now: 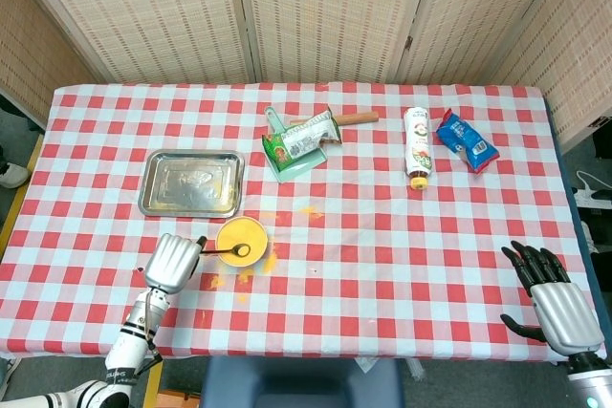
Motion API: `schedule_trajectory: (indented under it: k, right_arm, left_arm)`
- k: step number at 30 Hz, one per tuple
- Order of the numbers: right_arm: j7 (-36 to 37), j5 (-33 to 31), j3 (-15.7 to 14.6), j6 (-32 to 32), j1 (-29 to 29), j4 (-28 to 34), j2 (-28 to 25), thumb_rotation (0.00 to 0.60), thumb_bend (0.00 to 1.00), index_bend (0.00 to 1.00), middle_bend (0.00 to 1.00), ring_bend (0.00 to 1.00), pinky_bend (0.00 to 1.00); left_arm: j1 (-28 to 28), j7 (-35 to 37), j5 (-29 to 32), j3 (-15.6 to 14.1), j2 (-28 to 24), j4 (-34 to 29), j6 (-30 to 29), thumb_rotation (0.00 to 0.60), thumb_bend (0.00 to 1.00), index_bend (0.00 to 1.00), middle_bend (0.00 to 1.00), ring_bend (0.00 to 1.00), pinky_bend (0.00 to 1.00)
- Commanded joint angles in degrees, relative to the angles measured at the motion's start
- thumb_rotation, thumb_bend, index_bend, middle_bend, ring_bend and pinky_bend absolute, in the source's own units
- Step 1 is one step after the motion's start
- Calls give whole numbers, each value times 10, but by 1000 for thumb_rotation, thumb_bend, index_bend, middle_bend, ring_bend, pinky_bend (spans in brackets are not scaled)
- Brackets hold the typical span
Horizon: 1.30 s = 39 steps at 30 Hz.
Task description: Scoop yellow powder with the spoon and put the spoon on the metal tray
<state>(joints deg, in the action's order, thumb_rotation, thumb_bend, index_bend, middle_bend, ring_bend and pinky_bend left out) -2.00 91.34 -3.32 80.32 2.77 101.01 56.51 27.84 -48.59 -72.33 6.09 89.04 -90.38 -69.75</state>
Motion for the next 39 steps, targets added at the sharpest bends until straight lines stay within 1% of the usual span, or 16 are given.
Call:
schedule_trajectory:
  k: [1,8,21,26,29,31,33,36,39]
  right_arm:
    - [0,0,0,0,0,0,0,600,111,0,0,0,0]
    - [0,0,0,1,0,0,0,600,112,0,0,0,0]
    - [1,0,0,1,0,0,-1,600,112,0,0,0,0]
    - [0,1,0,0,0,0,-1,600,112,0,0,0,0]
    - [1,1,0,1,-1,1,-1,600,112,0,0,0,0]
    - [1,1,0,1,-1,0,-1,600,112,0,0,0,0]
    - [1,1,0,0,0,0,-1,600,112,0,0,0,0]
    - [1,1,0,0,0,0,-2,600,112,0,0,0,0]
    - [2,0,0,1,0,0,-2,600,112,0,0,0,0]
  left_arm:
    - [0,6,-3,-1,-1,1,-4,600,497,478,1000,1000,1000]
    - [4,2,-4,-5,4,7,-7,600,497,533,1000,1000,1000]
    - [6,20,-22,-11,10,21,-21,600,504,703,1000,1000,1000]
    - [6,28,-26,-10,12,23,-25,600,509,735,1000,1000,1000]
    - [6,36,-25,-6,13,23,-27,600,560,778,1000,1000,1000]
    - [7,40,-22,-2,14,22,-28,600,641,823,1000,1000,1000]
    - [8,41,-19,1,15,22,-27,600,701,861,1000,1000,1000]
    - [10,39,-9,4,13,17,-23,600,741,896,1000,1000,1000]
    - [10,37,3,7,10,10,-17,600,759,911,1000,1000,1000]
